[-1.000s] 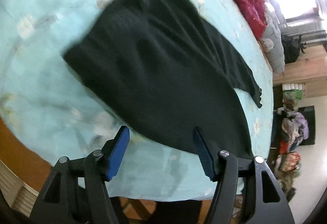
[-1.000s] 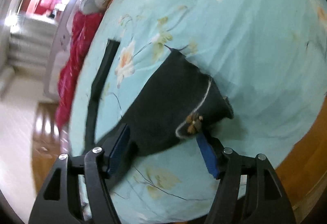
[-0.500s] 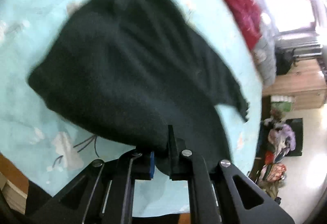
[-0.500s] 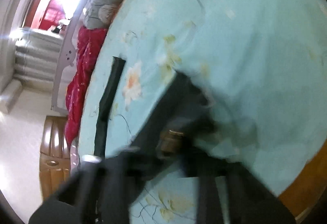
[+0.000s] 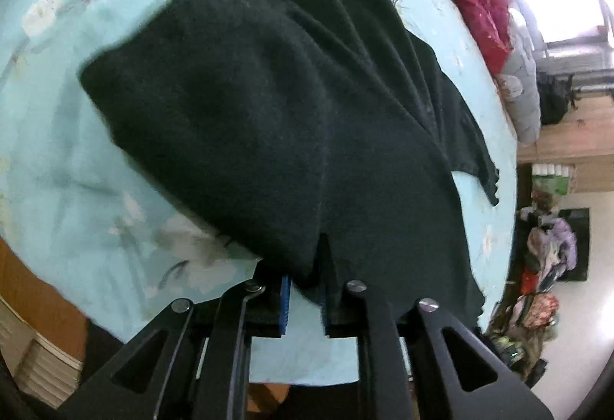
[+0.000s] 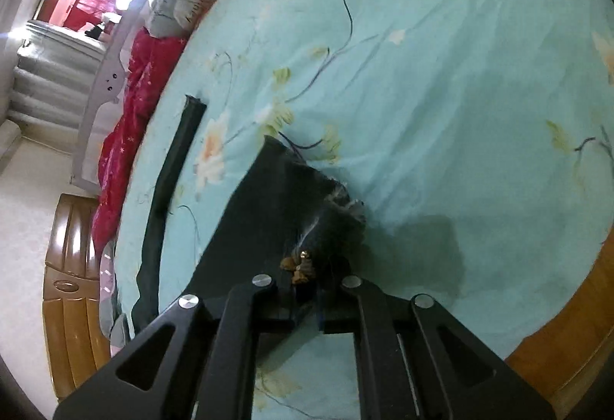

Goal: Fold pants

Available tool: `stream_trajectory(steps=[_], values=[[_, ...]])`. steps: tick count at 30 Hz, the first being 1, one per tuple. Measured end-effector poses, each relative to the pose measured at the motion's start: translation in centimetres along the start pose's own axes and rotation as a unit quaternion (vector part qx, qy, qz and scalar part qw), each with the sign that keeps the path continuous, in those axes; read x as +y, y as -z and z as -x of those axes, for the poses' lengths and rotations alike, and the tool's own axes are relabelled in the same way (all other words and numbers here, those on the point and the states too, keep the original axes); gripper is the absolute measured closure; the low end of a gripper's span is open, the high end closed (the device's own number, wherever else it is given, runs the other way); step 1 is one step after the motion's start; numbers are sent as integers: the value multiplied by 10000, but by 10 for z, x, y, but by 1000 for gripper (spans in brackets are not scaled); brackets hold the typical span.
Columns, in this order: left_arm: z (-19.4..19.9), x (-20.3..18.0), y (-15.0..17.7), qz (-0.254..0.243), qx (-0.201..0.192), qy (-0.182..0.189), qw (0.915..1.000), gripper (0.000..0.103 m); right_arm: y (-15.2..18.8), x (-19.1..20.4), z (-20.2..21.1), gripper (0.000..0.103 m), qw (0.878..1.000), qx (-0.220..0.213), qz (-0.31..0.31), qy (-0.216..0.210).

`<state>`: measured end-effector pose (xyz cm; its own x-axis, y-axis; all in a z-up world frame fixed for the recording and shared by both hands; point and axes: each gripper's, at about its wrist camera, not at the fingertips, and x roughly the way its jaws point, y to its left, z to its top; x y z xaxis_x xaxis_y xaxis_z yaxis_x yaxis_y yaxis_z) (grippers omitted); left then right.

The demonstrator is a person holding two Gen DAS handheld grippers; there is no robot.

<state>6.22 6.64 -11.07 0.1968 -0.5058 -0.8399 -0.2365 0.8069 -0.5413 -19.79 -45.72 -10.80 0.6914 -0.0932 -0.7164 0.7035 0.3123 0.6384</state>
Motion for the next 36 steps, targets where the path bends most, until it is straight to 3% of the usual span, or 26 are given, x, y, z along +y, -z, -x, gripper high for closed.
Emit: stream_trajectory(steps=[4, 9, 11, 12, 15, 16, 21, 26, 30, 34, 35, 36], values=[[42, 3, 8, -581, -180, -94, 9981, 84, -6, 4, 25, 89, 9991, -164, 181, 338], [108, 16, -4, -892, -930, -125, 9916, 41, -20, 18, 61, 88, 9922, -641, 743, 772], [116, 14, -21, -786, -1138, -160, 9903, 35, -26, 30, 58, 85, 9910, -564, 912, 798], [117, 15, -32, -706, -1129, -128, 9910, 35, -29, 41, 52, 78, 9909, -467, 994, 773], [106, 10, -64, -529, -953, -145, 9939, 35, -34, 75, 28, 42, 9909, -238, 1174, 612], [102, 10, -74, -482, -920, -158, 9945, 35, -34, 84, 21, 40, 9905, -204, 1249, 537], [73, 3, -130, -65, -786, -170, 9967, 35, -48, 139, -28, 40, 9861, 74, 1608, 408], [50, 13, -181, 434, -731, -315, 9959, 33, -89, 181, -84, 40, 9873, 225, 1540, 327], [33, 23, -198, 794, -670, -149, 9945, 30, -117, 203, -142, 39, 9850, 391, 1581, 569], [10, 16, -194, 751, -456, -12, 9961, 31, -131, 202, -197, 40, 9820, 455, 1535, 998], [6, 10, -194, 636, -443, -36, 9970, 38, -130, 203, -208, 44, 9816, 586, 1568, 918], [2, -1, -193, 420, -462, -141, 9979, 56, -124, 210, -214, 79, 9782, 651, 1808, 789]])
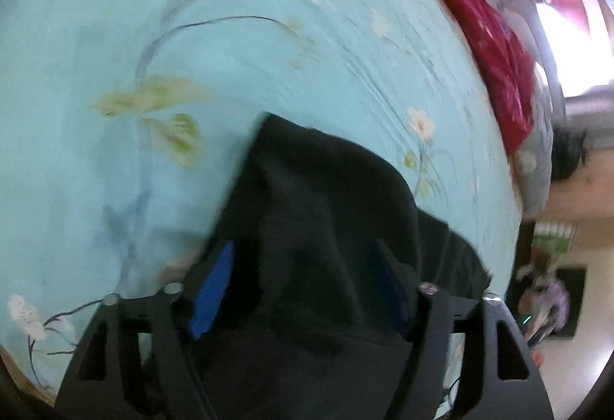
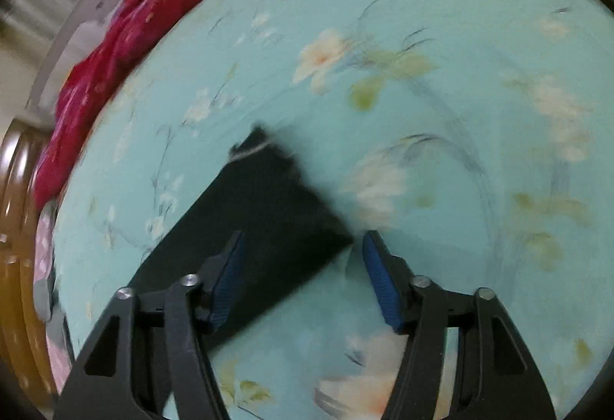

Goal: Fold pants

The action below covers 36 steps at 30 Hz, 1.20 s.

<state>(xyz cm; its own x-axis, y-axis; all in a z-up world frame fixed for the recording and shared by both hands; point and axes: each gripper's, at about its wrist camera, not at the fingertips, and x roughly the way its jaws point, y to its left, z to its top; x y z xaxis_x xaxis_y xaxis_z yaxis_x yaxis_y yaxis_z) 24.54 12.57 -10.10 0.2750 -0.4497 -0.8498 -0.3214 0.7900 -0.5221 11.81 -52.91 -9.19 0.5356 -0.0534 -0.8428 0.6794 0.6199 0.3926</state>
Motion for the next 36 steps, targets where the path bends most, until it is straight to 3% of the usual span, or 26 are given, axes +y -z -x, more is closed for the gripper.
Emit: stream_trajectory(steps=[1, 2, 5, 8, 9, 13, 14, 16, 17, 18, 19, 26, 32, 36], values=[[-2, -10, 2, -244, -18, -114, 9996, 67, 1, 9, 0, 97, 9996, 64, 219, -182], [-5, -16, 3, -403, -14, -197, 9990, 81, 4, 19, 6, 97, 9984, -2, 453, -351], [-23, -20, 3, -661, -51, -1015, 9926, 97, 3, 12, 29, 97, 9969, -504, 515, -304], [-26, -12, 1, -467, -37, -845, 9953, 97, 0, -33, 14, 97, 9996, -201, -75, 183], [-23, -11, 1, -430, -32, -792, 9959, 97, 5, -42, 8, 97, 9999, 7, -108, 82], [13, -8, -4, -317, -312, -654, 9969, 98, 12, -51, 37, 82, 9985, -242, -345, -351], [25, -8, -7, -317, -442, -555, 9970, 96, 11, -55, 44, 75, 9981, -284, -409, -368], [42, -9, -15, -311, -640, -492, 9962, 83, 5, -62, 60, 31, 9975, -425, -475, -319], [44, -12, -20, -334, -605, -505, 9963, 60, 3, -63, 66, 25, 9972, -521, -462, -285], [43, -14, -23, -327, -546, -501, 9967, 39, -1, -61, 72, 25, 9969, -630, -398, -263], [39, -16, -25, -318, -478, -442, 9974, 34, -6, -57, 76, 25, 9969, -675, -283, -293], [-8, -29, -32, -293, 29, -414, 9987, 34, -35, -22, 33, 25, 9987, -86, 337, -361], [-17, -43, -51, -1239, 8, -544, 9908, 26, -51, 3, -8, 25, 9934, 256, 1108, -159], [-34, -41, -48, -1537, 472, -264, 9866, 25, -43, 19, -28, 29, 9818, 419, 1829, 300]])
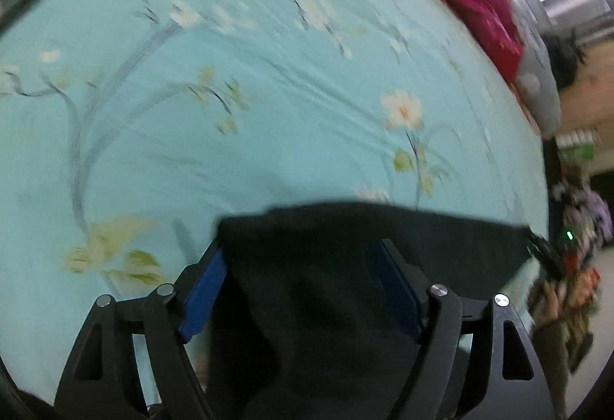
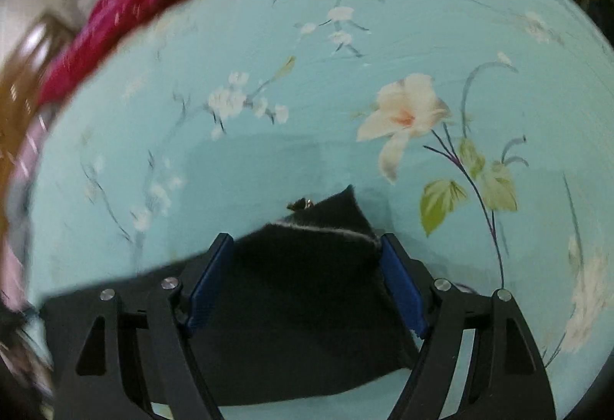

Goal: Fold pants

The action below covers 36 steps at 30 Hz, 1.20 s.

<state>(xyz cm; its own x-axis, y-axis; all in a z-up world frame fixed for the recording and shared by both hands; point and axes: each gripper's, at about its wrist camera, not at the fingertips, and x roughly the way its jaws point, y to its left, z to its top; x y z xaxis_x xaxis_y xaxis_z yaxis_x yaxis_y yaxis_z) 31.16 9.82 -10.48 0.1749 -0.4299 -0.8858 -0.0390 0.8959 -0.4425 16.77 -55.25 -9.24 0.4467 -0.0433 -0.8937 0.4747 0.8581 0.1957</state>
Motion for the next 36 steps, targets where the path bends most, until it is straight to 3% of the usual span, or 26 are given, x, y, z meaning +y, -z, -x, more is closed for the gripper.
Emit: stream_trajectory(steps=[1, 2, 3, 4, 6, 9, 13, 20, 26, 31, 34, 36], values=[[-3, -3, 3, -110, 15, 37, 9999, 27, 3, 7, 1, 44, 9995, -39, 262, 166], [-6, -9, 5, -256, -48, -24, 9997, 38, 5, 10, 1, 55, 9988, -37, 421, 255], [-7, -16, 7, -414, -155, -138, 9989, 74, 7, 13, 3, 73, 9982, -22, 512, 318], [-10, -22, 8, -483, -171, -215, 9985, 100, 9, 13, 5, 86, 9983, -26, 489, 304], [-8, -32, 9, -446, -359, -347, 9978, 100, 12, 16, 14, 88, 9979, -126, 479, 407], [16, -52, 19, -784, -908, -672, 9905, 100, 22, 25, 38, 90, 9961, -459, 473, 582], [60, -68, 42, -1087, -1485, -823, 9795, 100, 42, 22, 83, 90, 9943, -959, 125, 447], [115, -59, 108, -977, -2056, -595, 9719, 100, 113, 6, 156, 90, 9860, -1589, -497, 43], [114, -17, 182, -642, -1813, -347, 9807, 100, 209, -16, 180, 90, 9819, -1625, -966, -139], [81, 32, 219, 56, -1136, -171, 9934, 98, 287, -40, 173, 87, 9763, -1319, -1668, -412], [87, 45, 232, 299, -1052, 131, 9939, 92, 309, -40, 173, 84, 9767, -1076, -1842, -242], [104, 44, 245, 249, -1117, 17, 9934, 91, 322, -42, 179, 84, 9746, -981, -1999, -229]])
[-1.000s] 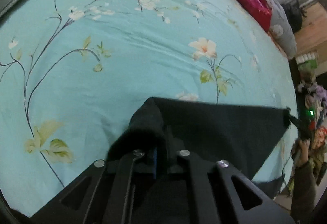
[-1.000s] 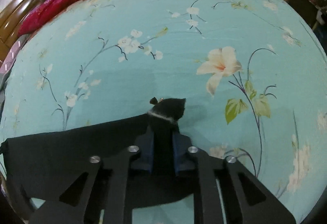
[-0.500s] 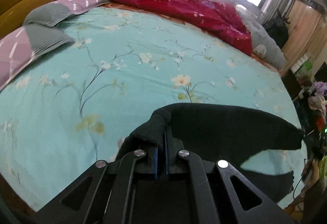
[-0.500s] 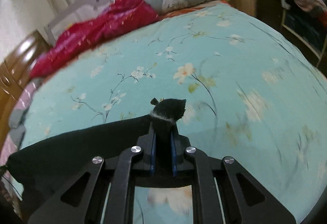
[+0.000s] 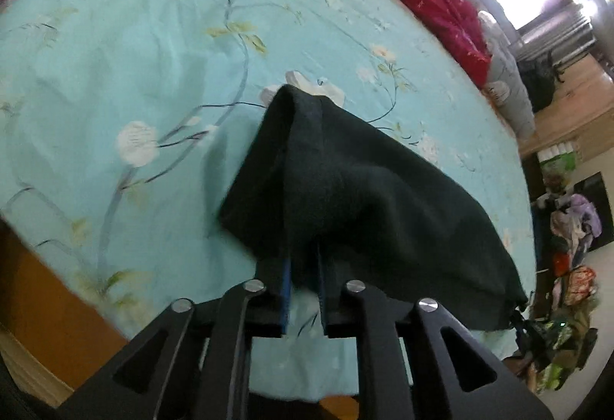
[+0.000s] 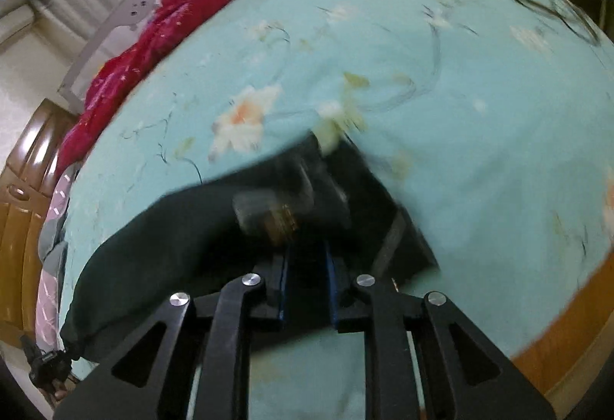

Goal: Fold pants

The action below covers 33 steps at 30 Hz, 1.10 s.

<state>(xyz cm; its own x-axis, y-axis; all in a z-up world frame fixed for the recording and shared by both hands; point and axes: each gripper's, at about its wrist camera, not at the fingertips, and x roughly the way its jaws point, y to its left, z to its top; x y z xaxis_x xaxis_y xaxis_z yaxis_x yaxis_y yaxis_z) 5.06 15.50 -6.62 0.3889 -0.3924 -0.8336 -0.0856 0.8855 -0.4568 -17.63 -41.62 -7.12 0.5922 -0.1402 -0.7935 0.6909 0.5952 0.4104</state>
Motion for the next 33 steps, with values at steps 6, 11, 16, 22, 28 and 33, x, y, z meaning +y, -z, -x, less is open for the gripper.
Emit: stream_trajectory(steps=[6, 11, 16, 22, 28, 33], values=[[42, -19, 18, -18, -480, 620, 9969, 29, 10, -8, 26, 56, 9971, -74, -610, -442], [19, -37, 0, 246, -325, 720, 9966, 29, 0, 8, 13, 32, 9847, -42, -1150, -1307], [-2, -25, -22, 1110, -100, 929, 9894, 29, -4, 23, -21, 32, 9787, 252, -1428, -1455], [-30, -21, -38, 1419, 245, 700, 9871, 28, -15, 23, -41, 32, 9739, 222, -1710, -1479], [-64, -32, -81, 1427, 680, 445, 9864, 100, -30, 32, -52, 96, 9836, 287, -1347, -1164], [32, -88, -122, 541, -663, 1319, 9876, 99, -75, 59, 8, 97, 9746, -550, -1035, -1907]])
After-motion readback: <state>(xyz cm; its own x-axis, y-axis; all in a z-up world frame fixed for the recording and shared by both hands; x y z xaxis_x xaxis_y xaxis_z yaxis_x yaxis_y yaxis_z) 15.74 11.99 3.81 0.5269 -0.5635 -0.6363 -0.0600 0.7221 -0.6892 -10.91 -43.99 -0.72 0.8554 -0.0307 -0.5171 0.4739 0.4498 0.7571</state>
